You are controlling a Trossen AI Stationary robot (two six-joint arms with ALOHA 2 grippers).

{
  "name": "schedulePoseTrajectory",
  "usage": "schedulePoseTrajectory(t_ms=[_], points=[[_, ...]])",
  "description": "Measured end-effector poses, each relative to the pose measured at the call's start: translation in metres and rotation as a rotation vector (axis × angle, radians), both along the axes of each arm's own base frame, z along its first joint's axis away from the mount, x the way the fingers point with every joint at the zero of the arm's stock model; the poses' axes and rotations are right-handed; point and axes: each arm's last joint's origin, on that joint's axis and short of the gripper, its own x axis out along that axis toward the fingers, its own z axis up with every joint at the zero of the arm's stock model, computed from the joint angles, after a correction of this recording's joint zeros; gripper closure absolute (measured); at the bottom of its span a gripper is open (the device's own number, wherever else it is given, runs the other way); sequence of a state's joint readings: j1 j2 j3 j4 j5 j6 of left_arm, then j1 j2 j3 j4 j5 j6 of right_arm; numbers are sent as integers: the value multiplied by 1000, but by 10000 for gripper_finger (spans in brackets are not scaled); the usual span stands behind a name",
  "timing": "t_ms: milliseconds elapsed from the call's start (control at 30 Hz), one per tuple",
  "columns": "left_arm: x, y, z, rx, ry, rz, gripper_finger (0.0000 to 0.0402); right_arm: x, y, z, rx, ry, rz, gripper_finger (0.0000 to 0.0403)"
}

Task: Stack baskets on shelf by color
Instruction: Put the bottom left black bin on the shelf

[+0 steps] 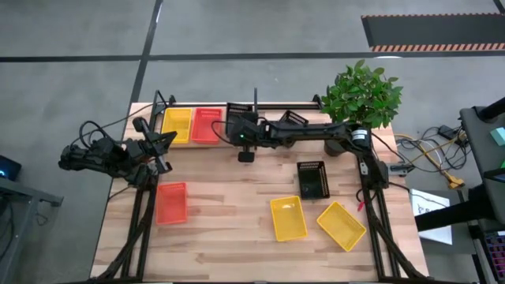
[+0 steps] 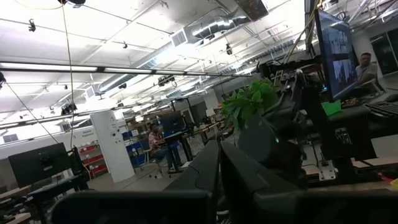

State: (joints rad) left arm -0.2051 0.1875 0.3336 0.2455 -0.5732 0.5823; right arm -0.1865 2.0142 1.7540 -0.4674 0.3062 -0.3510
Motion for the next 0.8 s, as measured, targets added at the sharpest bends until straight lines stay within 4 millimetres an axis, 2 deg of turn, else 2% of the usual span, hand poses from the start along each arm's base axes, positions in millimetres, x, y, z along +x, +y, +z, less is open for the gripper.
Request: schedulePoseTrajectory(t_ms=[333,800], points=[[0,0,0,0,0,0,402,-1,-2,-11,-16,-8,7,391],[0,0,0,0,0,0,402,-1,-2,-11,-14,-9,7,390]])
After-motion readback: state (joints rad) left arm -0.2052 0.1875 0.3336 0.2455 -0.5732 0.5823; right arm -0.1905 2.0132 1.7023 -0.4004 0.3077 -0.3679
